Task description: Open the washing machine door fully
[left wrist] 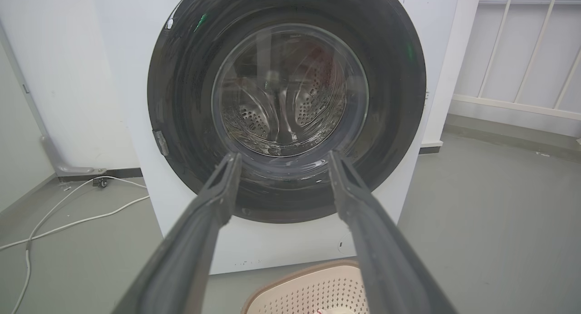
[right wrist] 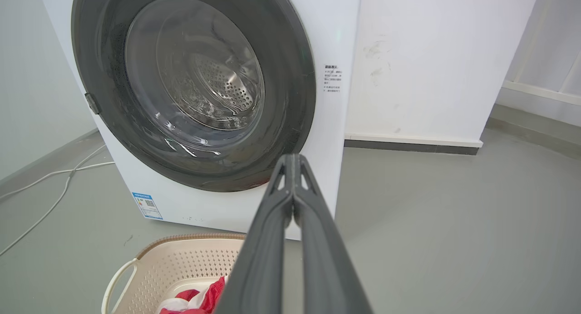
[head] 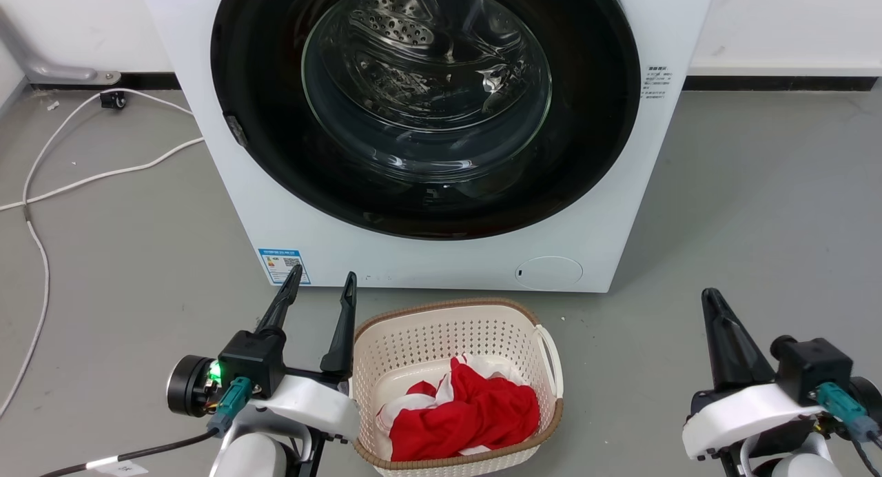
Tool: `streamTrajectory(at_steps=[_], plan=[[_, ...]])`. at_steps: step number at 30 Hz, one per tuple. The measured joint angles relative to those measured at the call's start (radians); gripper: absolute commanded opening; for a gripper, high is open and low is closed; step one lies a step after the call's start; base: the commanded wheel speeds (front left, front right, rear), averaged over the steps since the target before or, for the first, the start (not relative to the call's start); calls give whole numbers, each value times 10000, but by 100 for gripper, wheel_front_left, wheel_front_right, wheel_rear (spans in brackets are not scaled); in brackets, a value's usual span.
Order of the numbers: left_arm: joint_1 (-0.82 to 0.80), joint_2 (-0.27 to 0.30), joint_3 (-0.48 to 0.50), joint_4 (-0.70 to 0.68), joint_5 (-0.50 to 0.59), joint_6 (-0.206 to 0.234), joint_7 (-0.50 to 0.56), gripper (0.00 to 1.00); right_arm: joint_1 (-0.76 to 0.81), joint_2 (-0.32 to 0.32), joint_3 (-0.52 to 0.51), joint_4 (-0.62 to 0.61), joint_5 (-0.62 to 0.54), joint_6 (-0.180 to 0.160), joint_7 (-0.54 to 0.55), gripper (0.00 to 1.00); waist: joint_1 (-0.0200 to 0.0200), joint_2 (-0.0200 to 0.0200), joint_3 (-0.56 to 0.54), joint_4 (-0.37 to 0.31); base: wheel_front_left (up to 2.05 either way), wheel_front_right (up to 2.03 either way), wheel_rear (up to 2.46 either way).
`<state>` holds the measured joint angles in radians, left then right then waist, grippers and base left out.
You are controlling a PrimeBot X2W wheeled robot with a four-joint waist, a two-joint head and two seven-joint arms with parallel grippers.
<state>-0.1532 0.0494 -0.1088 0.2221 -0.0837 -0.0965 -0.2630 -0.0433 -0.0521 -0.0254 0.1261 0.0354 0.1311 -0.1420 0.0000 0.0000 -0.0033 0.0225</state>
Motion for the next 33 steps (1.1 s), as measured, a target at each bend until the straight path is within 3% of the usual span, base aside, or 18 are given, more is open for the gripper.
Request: streamTrajectory(at_steps=[3, 6, 8, 19, 23, 33], plan=[[0, 2, -6, 4, -4, 2, 0, 100, -25, 4, 0, -38, 550, 0, -184, 0, 0, 0, -5, 5, 0, 0, 0], [0, 2, -10, 4, -15, 12, 0, 100, -92, 10, -128, -69, 1801, 0, -522, 0, 0, 0, -8, 11, 0, 0, 0], [0, 0, -4, 6, -17, 12, 0, 100, -193, 8, -199, -21, 3772, 0, -694, 0, 0, 0, -12, 12, 0, 0, 0], [2, 4, 71, 4, -75, 59, 0, 100, -1333, 15, -359, -8, 10930, -2, -1018, 0, 0, 0, 66, -41, 0, 0, 0], [-29, 2, 92, -69, -75, 86, 0, 100, -2234, 19, -859, 253, 12353, -2, -387, 0, 0, 0, 243, -68, 0, 0, 0], [-512, 4, 155, -407, -71, 86, 0, 100, -5711, -796, -1682, 2533, 13029, -4, 1808, 0, 1, 0, 1012, -32, 0, 0, 0]])
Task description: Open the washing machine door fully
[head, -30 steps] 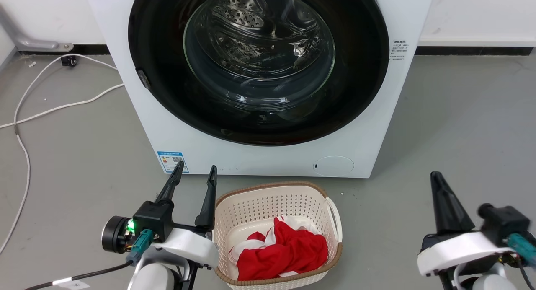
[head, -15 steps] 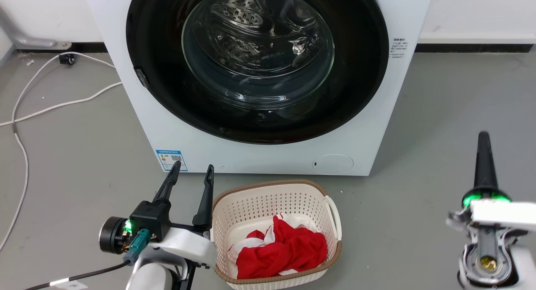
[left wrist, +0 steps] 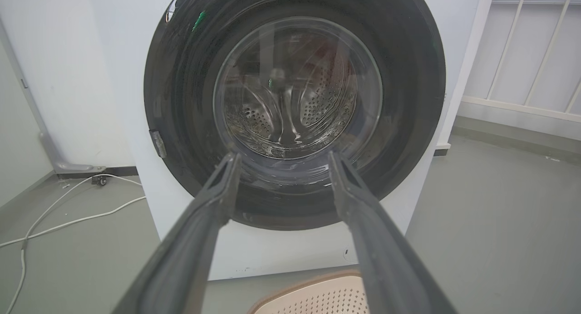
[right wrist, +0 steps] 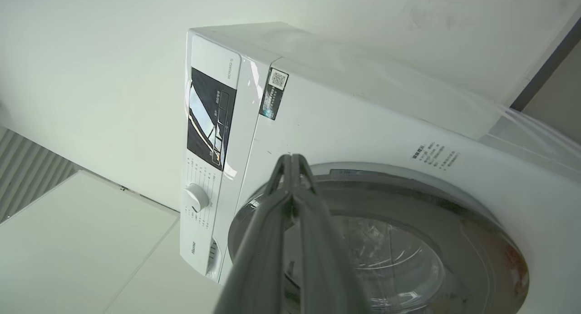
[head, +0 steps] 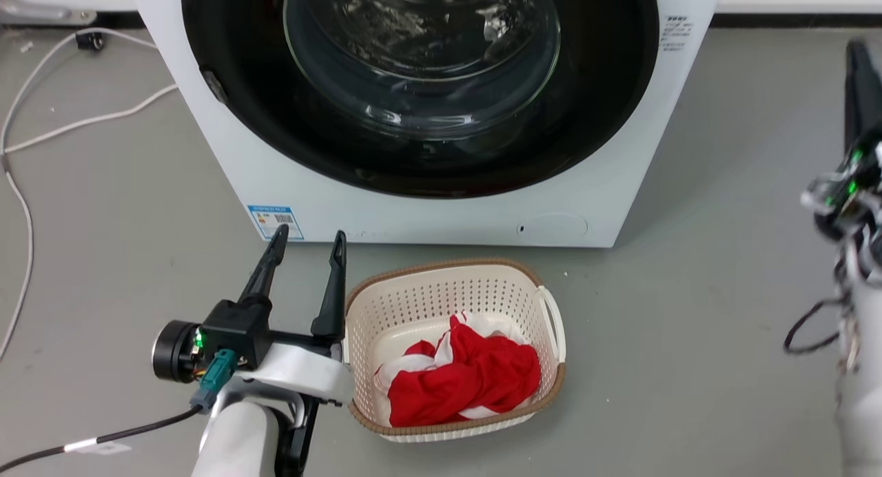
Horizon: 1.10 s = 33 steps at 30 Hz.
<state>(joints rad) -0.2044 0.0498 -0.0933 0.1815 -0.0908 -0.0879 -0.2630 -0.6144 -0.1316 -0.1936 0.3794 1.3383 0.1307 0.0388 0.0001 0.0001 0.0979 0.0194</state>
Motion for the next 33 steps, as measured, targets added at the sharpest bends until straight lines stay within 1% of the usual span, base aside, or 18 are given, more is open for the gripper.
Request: streamTrajectory(at_steps=[5, 9, 13, 18, 23, 28, 33], plan=[[-275, 0, -12, -180, 0, -2, 0, 100, -2082, -702, -123, 1597, -278, 0, 1012, 0, 0, 0, 441, 74, 0, 0, 0], [-489, 0, -13, -316, -2, -4, -2, 100, -3790, -1135, 69, 2930, -911, 0, 1845, 0, 0, 0, 816, 144, 0, 0, 0], [-680, 0, -12, -487, -2, -13, -2, 100, -5406, -1377, 347, 4236, -1749, 0, 2568, 0, 1, 0, 1193, 221, 0, 0, 0], [-873, 0, -38, -662, -4, -17, 0, 100, -7052, -1411, 769, 5689, -2861, 2, 3346, 0, 1, 0, 1623, 335, 0, 0, 0], [-1048, 0, -86, -819, -4, -61, 0, 100, -8214, -1430, 1127, 6807, -3879, 2, 3908, 0, 1, 0, 2019, 459, 0, 0, 0], [-1270, 0, -140, -951, -15, -59, 0, 100, -8930, -1411, 1448, 7542, -4629, 0, 4437, 0, 1, 0, 2448, 576, 0, 0, 0], [-1405, 0, -186, -1043, -42, 0, 0, 100, -9287, -1340, 1530, 7881, -5047, 2, 4516, 0, 1, -1, 2807, 669, 0, 0, 0]])
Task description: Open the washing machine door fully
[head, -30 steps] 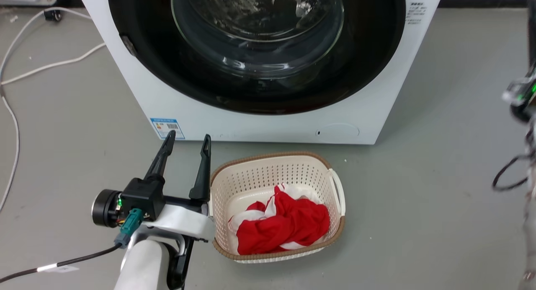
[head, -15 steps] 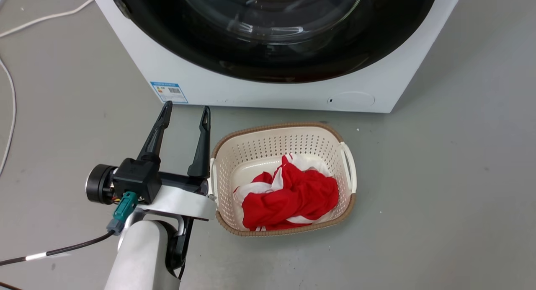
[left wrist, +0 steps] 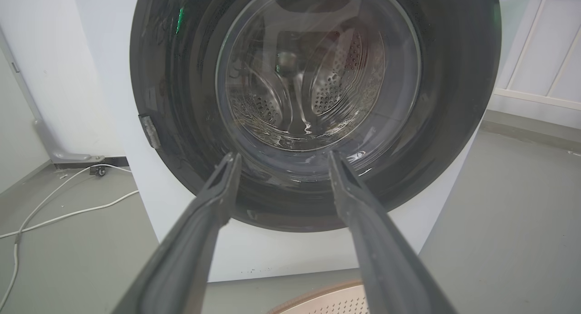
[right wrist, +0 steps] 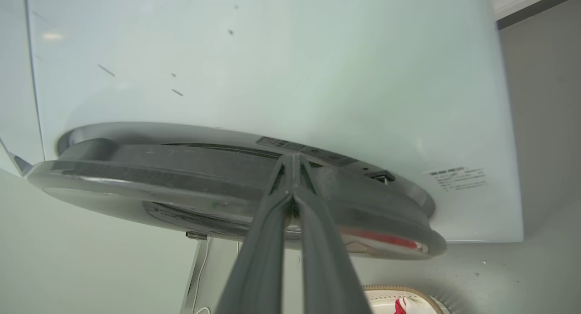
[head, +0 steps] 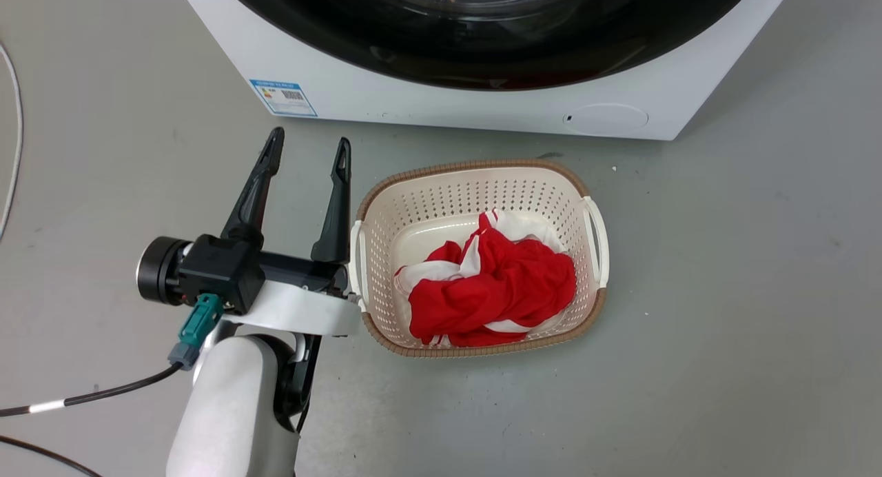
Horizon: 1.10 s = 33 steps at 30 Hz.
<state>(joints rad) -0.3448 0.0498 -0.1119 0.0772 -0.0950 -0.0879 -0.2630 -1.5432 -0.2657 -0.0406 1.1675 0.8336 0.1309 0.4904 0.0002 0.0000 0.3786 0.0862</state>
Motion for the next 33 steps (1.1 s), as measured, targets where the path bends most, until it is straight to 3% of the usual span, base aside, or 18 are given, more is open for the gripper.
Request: streamTrajectory(at_steps=[16, 24, 33], plan=[[-265, 0, -199, -102, -207, 100, 0, 100, -488, 38, -61, 539, -441, -2, 244, 0, -1, 1, 647, 126, 0, 0, 0], [-283, -2, -259, -86, -221, 104, -2, 100, -420, 0, -148, 8, -6, -35, 1356, 0, -1, 0, 709, 169, 0, 0, 0], [-283, 0, -345, -54, -280, 128, 0, 100, -81, -12, -336, -451, 295, -33, 1536, 0, -2, 0, 671, 261, 0, 0, 0]])
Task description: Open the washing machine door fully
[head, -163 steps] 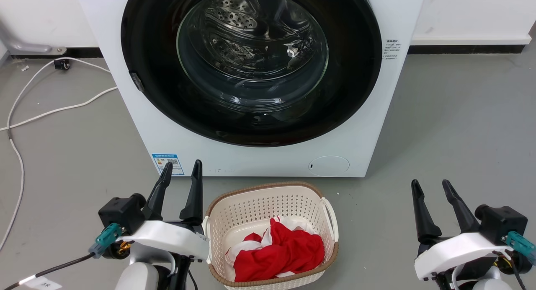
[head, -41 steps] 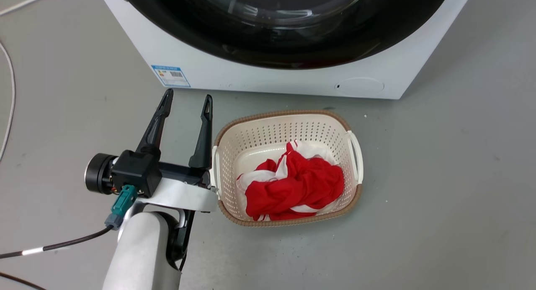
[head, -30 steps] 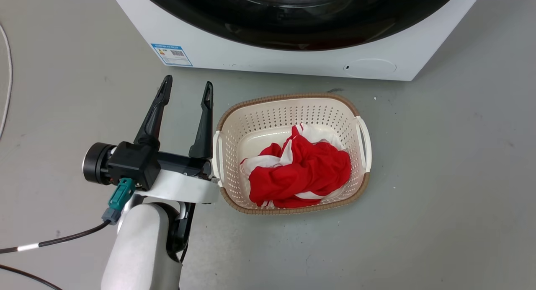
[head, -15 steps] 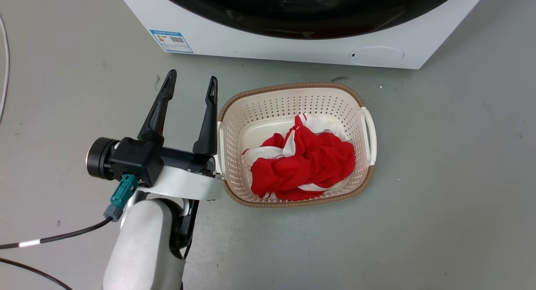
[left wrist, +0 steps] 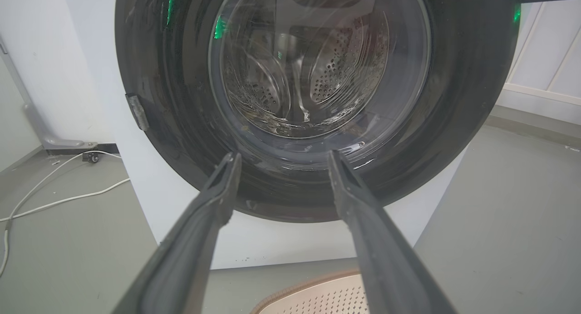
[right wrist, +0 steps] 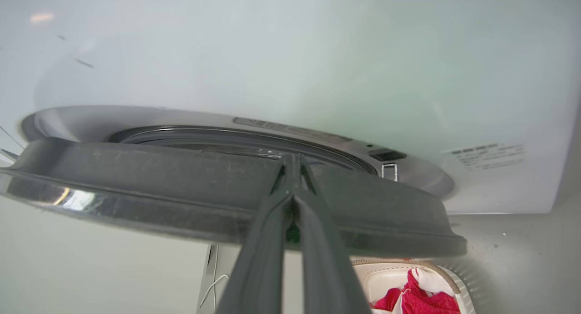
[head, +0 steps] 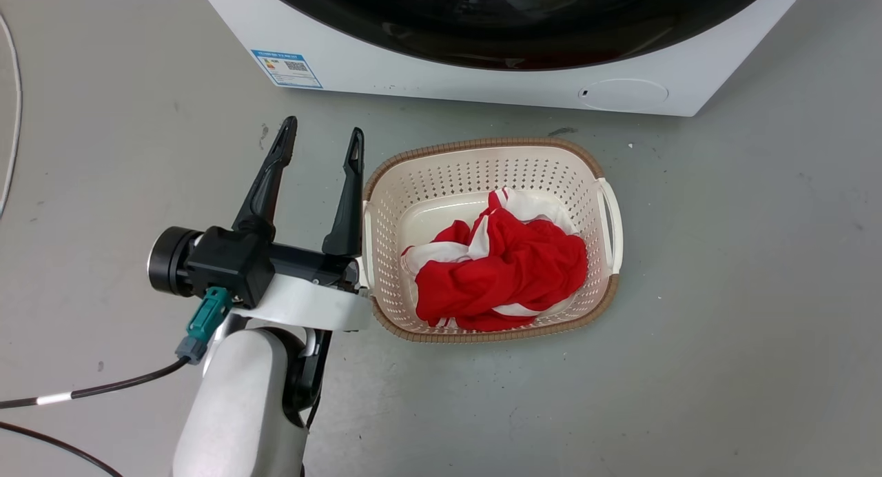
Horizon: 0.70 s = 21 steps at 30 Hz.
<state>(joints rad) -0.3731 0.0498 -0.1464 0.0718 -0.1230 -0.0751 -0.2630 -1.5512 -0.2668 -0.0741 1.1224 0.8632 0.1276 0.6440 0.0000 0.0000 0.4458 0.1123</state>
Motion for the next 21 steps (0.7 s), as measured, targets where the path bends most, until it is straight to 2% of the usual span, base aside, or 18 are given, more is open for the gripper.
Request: streamTrajectory(at_steps=[16, 21], plan=[[0, 0, -84, 10, -132, 92, 0, 100, 342, 40, -405, -219, 345, -35, 88, 0, 0, 0, -93, 70, 0, 0, 0], [0, 0, -81, 10, -134, 138, 0, 100, 372, 138, -495, -219, 560, -35, 522, 0, 0, 0, -160, 8, 0, 0, 0]])
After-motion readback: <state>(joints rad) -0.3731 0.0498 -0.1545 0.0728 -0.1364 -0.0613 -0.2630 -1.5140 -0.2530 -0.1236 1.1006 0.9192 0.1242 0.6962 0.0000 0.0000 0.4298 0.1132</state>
